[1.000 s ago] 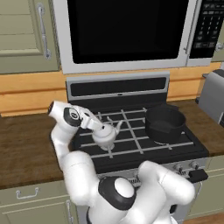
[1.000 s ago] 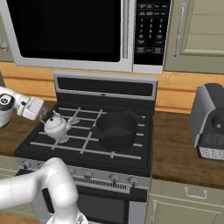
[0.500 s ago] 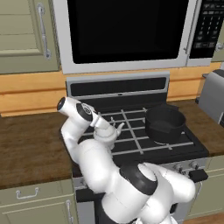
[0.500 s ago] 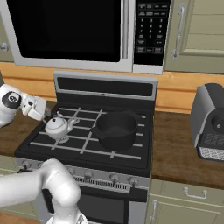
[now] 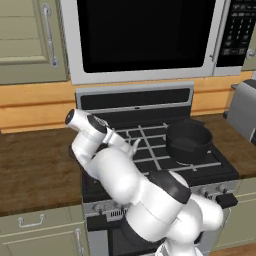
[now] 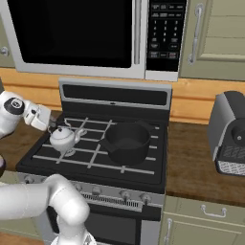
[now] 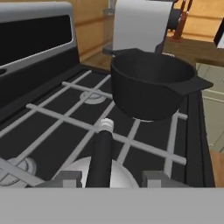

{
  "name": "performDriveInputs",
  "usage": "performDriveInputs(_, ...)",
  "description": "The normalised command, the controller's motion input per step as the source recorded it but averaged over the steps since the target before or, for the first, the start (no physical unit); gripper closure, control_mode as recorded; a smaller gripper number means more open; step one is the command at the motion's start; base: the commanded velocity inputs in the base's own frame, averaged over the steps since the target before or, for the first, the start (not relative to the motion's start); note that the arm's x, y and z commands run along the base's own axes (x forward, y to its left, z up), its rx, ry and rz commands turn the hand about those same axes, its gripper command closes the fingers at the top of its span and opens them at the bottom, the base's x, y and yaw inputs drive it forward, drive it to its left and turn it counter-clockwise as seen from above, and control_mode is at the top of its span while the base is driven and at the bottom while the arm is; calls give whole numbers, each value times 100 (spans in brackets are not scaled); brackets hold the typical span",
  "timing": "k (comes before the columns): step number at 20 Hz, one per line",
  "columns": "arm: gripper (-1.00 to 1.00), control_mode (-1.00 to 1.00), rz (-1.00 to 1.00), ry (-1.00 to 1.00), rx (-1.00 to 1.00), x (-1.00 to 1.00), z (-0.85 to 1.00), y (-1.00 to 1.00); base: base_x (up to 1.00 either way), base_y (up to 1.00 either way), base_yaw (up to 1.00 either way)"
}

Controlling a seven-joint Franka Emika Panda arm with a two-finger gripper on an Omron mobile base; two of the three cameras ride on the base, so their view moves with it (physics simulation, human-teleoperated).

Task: Pick the kettle from the counter and place it on a stove burner. Then turn the burner on.

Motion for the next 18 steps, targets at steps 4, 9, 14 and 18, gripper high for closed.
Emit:
performDriveInputs(4,-100,-100,0,-3,0,-8,25,0,0,0,0)
performDriveInputs(9,-100,-100,0,-16,0,-49,50,0,0,0,0)
performDriveInputs(14,-100,-100,17,-9,-20,-100,-8,15,0,0,0)
performDriveInputs(18,-100,-100,32,0,-32,-100,-64,13,0,0,0)
